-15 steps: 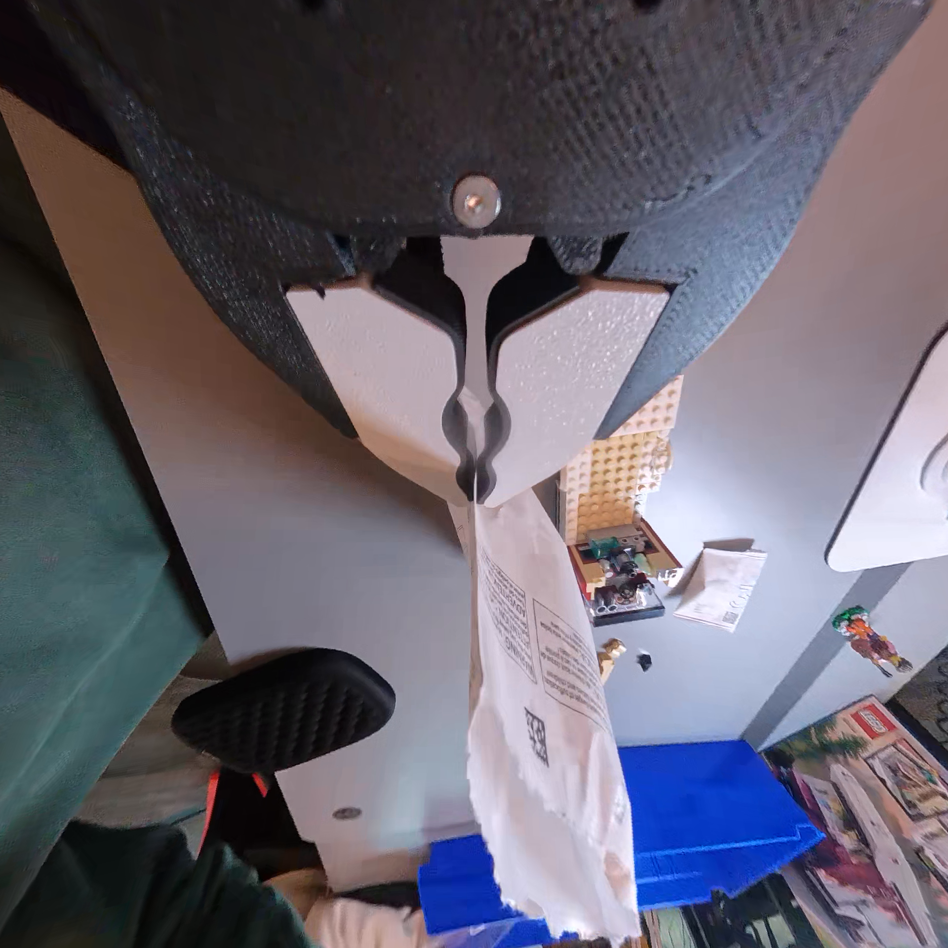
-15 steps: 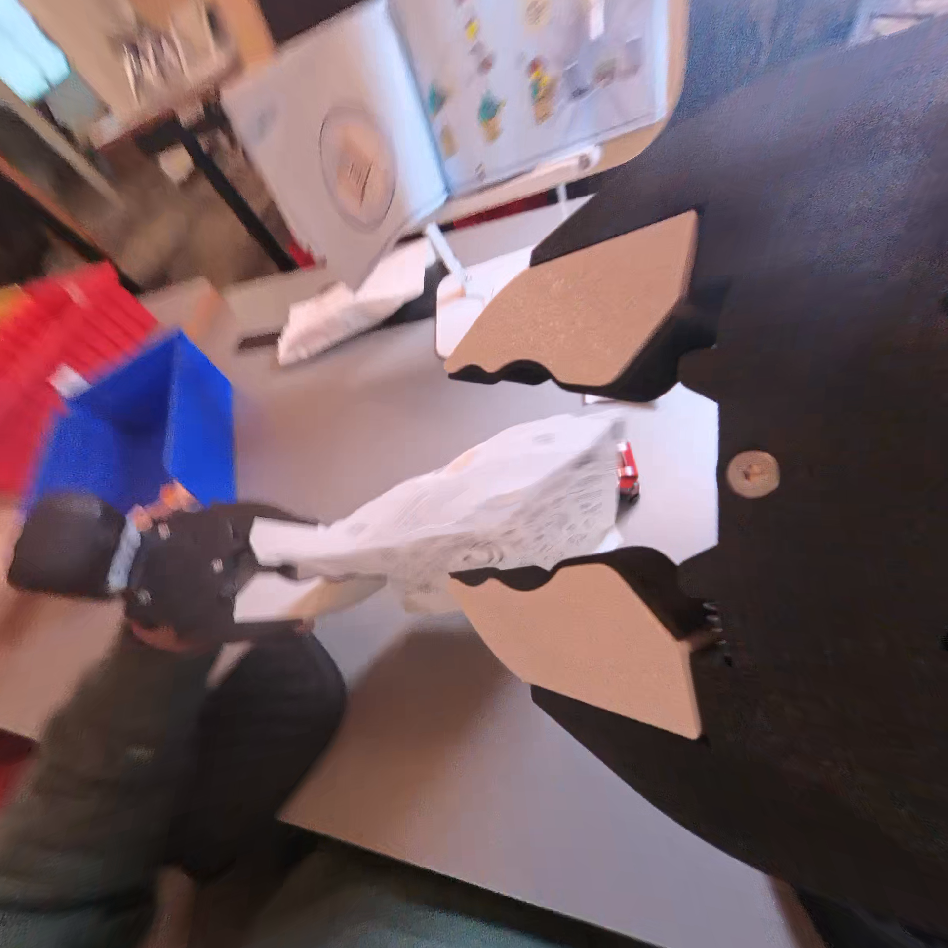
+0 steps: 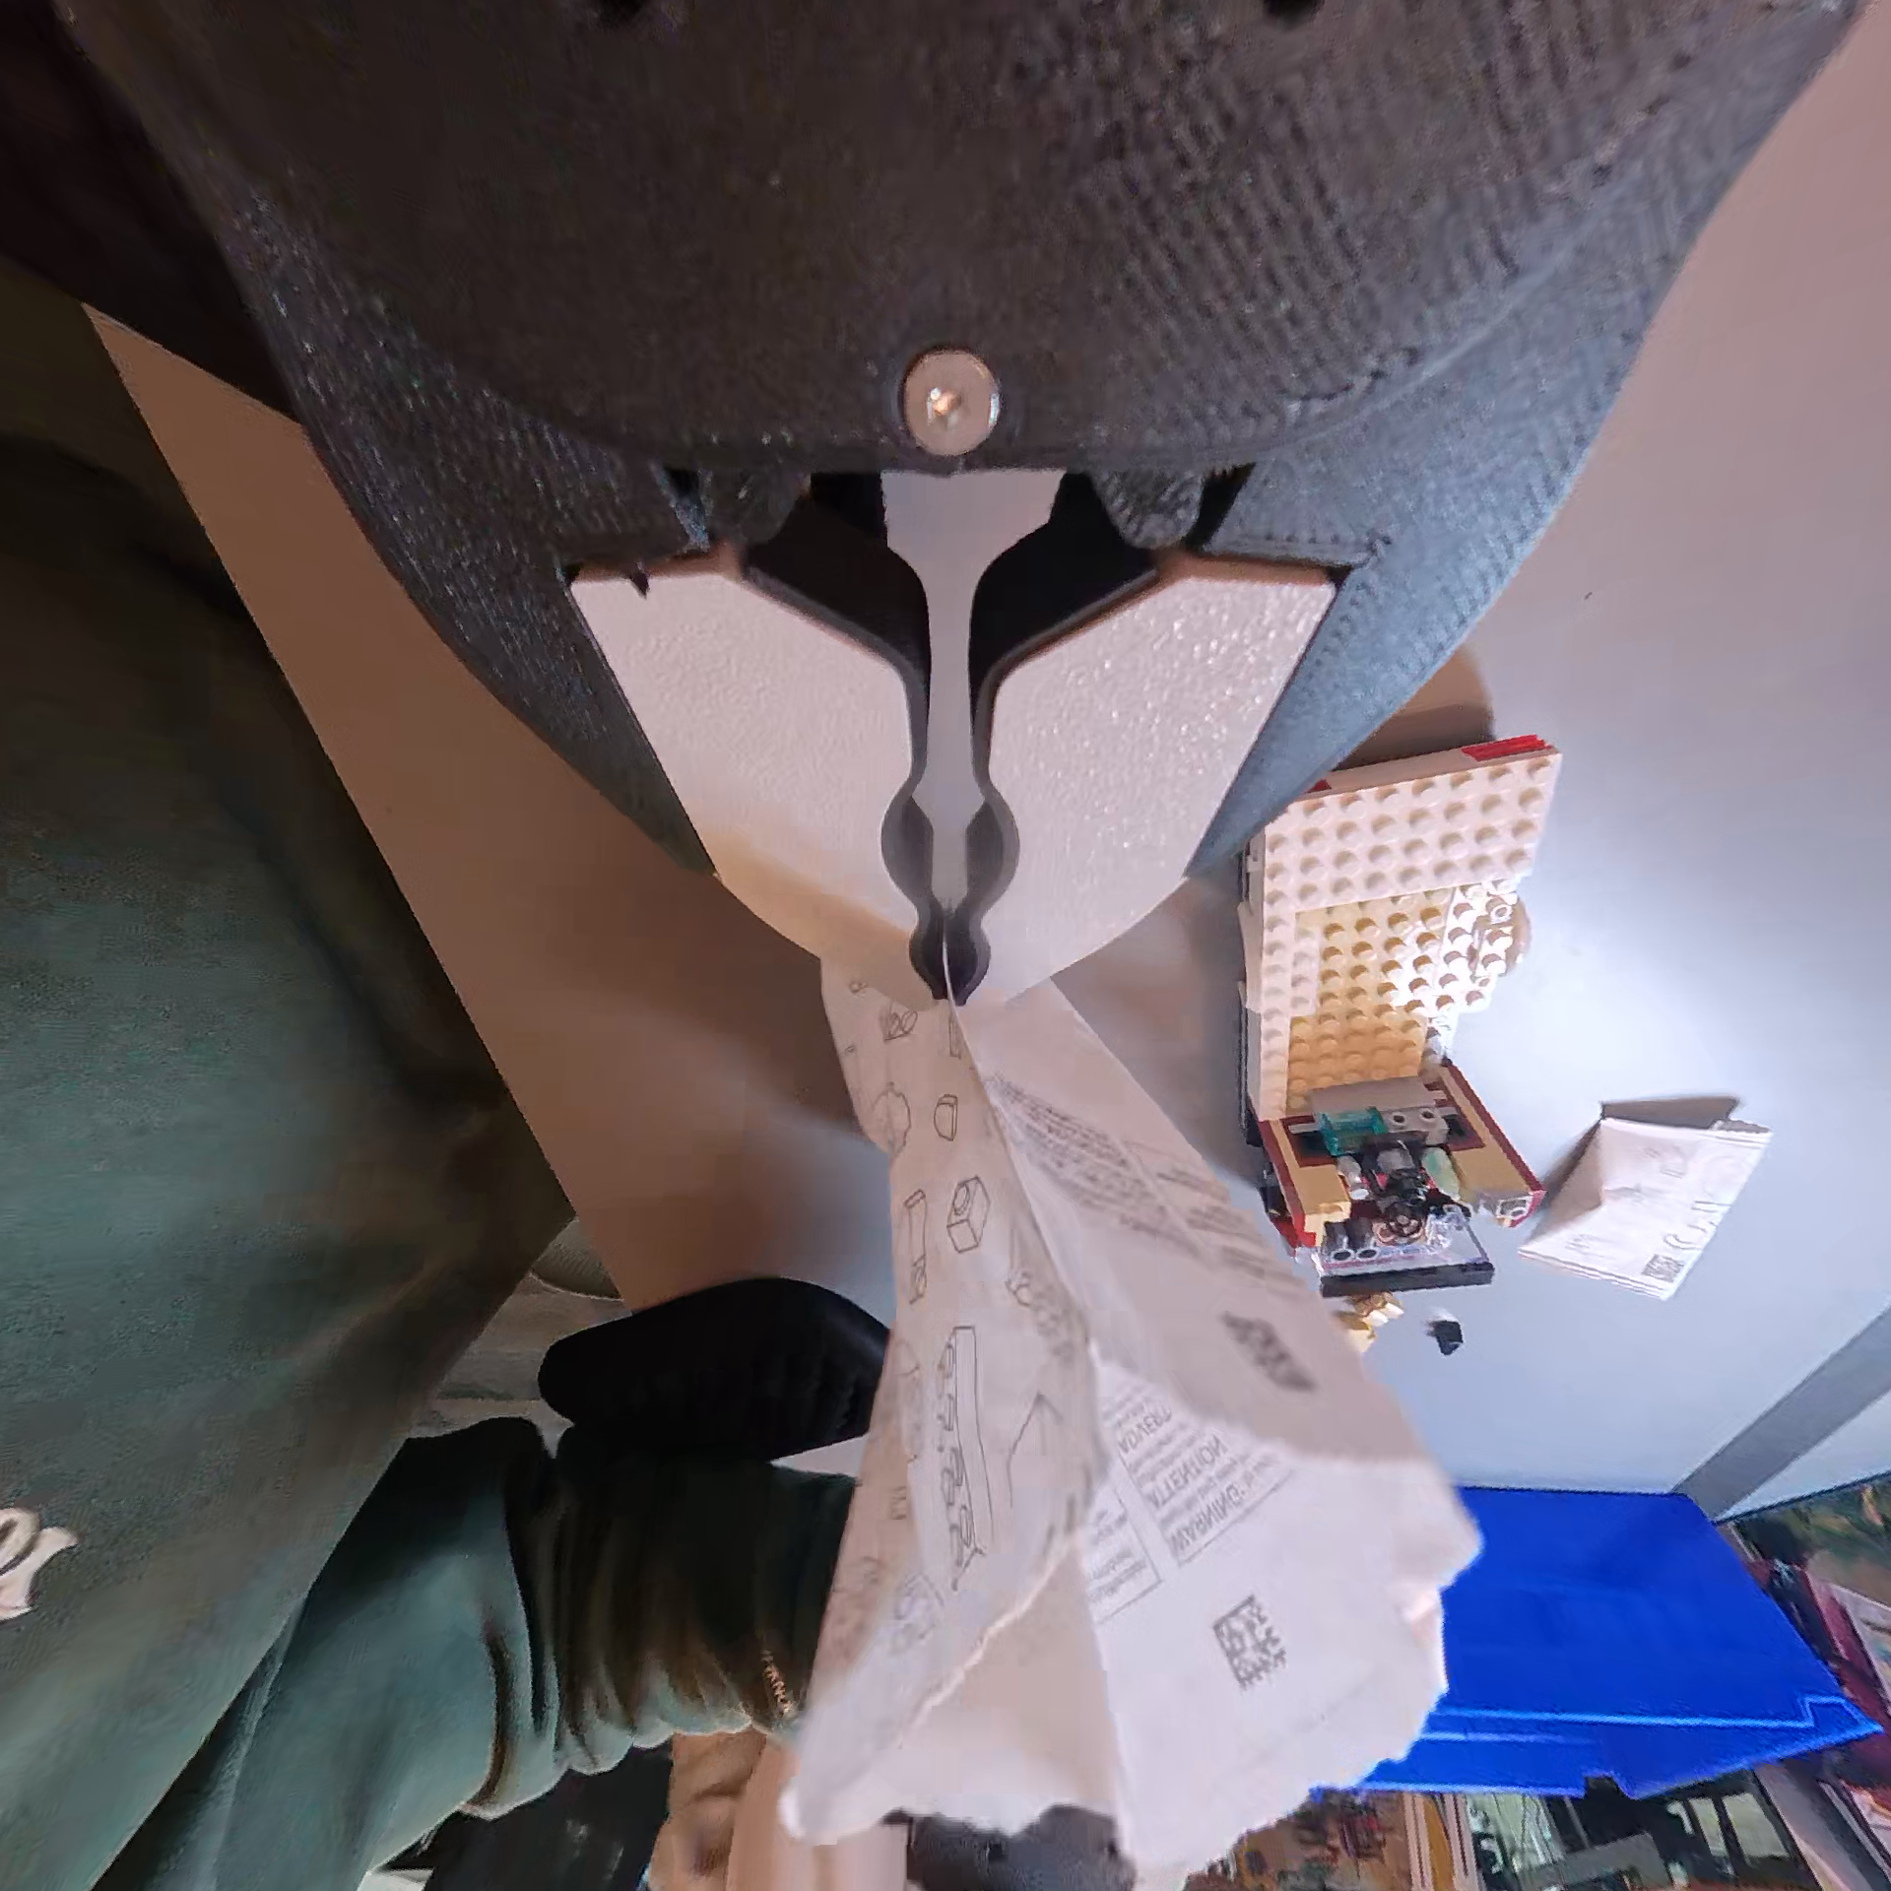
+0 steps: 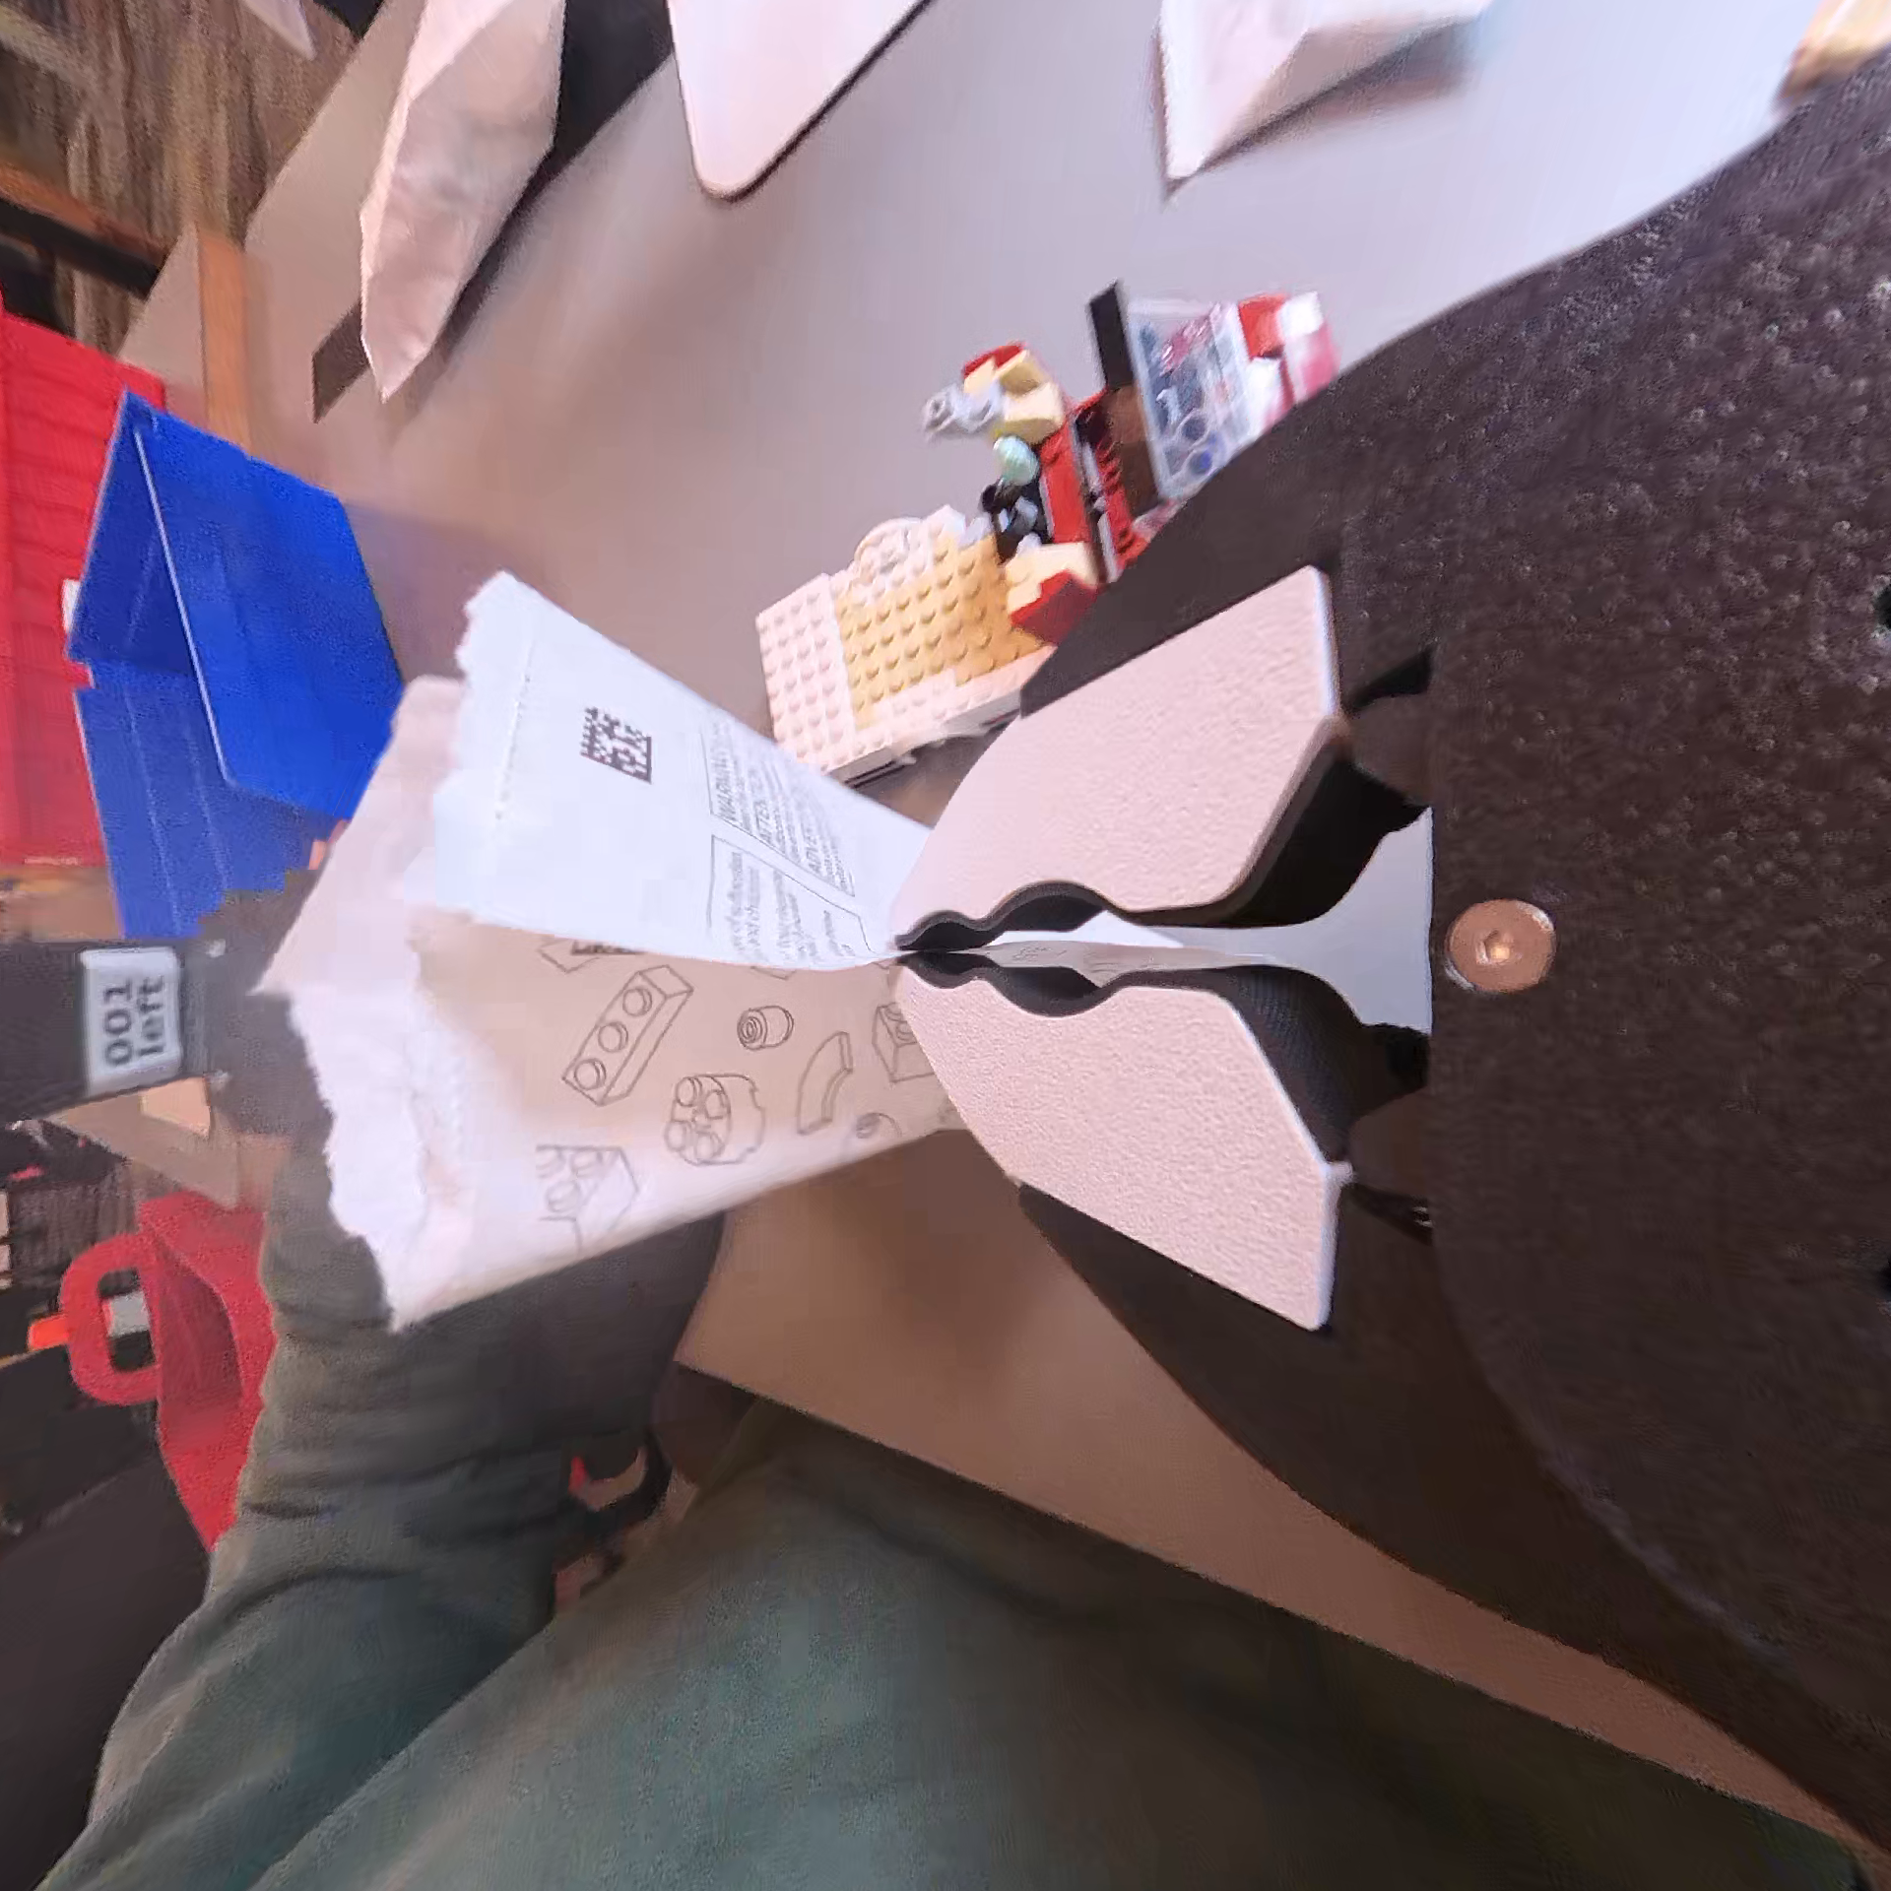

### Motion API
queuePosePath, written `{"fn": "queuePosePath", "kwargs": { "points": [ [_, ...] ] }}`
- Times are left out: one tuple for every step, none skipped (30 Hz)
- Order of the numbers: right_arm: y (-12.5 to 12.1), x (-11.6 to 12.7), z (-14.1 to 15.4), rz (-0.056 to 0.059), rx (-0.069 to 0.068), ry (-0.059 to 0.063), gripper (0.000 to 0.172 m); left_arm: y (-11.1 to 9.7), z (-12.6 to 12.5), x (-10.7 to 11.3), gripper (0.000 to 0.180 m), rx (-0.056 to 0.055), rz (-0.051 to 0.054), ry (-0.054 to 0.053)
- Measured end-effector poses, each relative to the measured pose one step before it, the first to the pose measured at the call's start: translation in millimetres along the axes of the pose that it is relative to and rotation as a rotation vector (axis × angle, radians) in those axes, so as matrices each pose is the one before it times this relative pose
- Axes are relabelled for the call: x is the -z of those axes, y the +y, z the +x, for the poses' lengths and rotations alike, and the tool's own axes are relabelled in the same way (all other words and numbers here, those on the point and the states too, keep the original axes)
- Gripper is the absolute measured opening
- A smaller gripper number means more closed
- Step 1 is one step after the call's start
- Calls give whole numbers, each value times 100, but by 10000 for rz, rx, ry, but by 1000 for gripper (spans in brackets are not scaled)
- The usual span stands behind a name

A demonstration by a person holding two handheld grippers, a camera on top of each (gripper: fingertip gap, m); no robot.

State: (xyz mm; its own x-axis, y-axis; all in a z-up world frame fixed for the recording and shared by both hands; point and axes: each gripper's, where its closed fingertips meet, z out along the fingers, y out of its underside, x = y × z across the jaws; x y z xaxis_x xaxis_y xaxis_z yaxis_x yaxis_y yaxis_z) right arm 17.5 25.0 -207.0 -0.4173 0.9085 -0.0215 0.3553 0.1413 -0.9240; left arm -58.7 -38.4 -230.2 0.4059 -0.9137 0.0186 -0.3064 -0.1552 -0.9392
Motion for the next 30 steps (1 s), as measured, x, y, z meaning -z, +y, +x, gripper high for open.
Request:
{"fn": "queuePosePath", "kwargs": {
  "points": [
    [-102,-506,-286,54,-79,-151,0,151,-213,-367,0,-44,-154,-163],
    [71,-521,-215,-52,-19,-76,0,-2,59,-351,1,-42,-55,24],
    [174,-503,-172,-112,71,-8,0,-167,163,-347,0,-9,21,88],
    [133,-488,-227,-60,80,-14,0,-92,-7,-350,0,-55,-53,-26],
    [107,-458,-266,-38,8,-56,0,16,2,-368,0,-102,-128,-15],
    [47,-409,-218,-23,2,-28,0,-49,-3,-354,0,-65,-74,4],
    [-75,-292,-149,40,44,4,0,-78,4,-333,1,-9,-16,39],
    [-167,-105,-95,82,20,2,0,20,-12,-256,0,1,-40,32],
    [-223,71,-7,100,-44,-3,0,25,-57,-156,0,-11,-3,-26],
    [-236,232,66,152,-95,6,0,-82,13,-60,0,22,78,-9],
    [-203,311,200,193,-136,61,0,-108,71,34,0,33,89,9],
    [-95,281,296,160,-168,112,0,-158,-60,101,0,8,121,-84],
    [-20,126,161,119,-164,42,0,-255,16,25,0,26,163,-28],
    [-27,-118,-114,107,-134,-108,0,-226,-49,-209,0,42,91,-27],
    [78,-385,-260,-26,-68,-161,0,45,68,-468,0,-31,-145,58],
    [149,-528,-202,-134,58,-89,0,269,102,-585,0,-119,-305,72],
    [13,-459,-167,-60,79,-65,0,86,70,-554,0,-91,-155,34],
    [-98,-320,-174,33,-67,-121,0,-207,137,-397,0,49,69,92],
    [-94,-155,-28,61,-134,-72,0,-157,-27,-146,0,93,10,29],
    [-38,78,220,44,-52,85,0,-4,-361,142,0,0,-67,-170],
    [-27,320,408,35,-5,177,0,-32,-536,444,0,22,62,-240],
    [-124,538,564,91,-57,229,0,-203,-458,671,0,217,253,-107],
    [-204,724,780,165,-122,319,0,-231,-563,809,0,272,313,-149],
    [-264,818,950,215,-153,383,0,-116,-652,859,0,163,232,-234],
    [-259,837,985,210,-164,358,0,-92,-651,776,1,142,207,-262],
    [-251,763,879,196,-161,290,0,-197,-448,594,1,225,250,-142],
    [-214,630,807,176,-175,271,0,-297,-212,375,1,279,305,-13],
    [-179,488,746,136,-169,277,0,-230,-135,160,0,273,223,6],
    [-169,348,596,126,-116,238,0,-150,-192,39,0,215,150,-59],
    [-168,287,452,101,-53,211,1,-130,-145,6,0,222,108,-5]
  ]
}}
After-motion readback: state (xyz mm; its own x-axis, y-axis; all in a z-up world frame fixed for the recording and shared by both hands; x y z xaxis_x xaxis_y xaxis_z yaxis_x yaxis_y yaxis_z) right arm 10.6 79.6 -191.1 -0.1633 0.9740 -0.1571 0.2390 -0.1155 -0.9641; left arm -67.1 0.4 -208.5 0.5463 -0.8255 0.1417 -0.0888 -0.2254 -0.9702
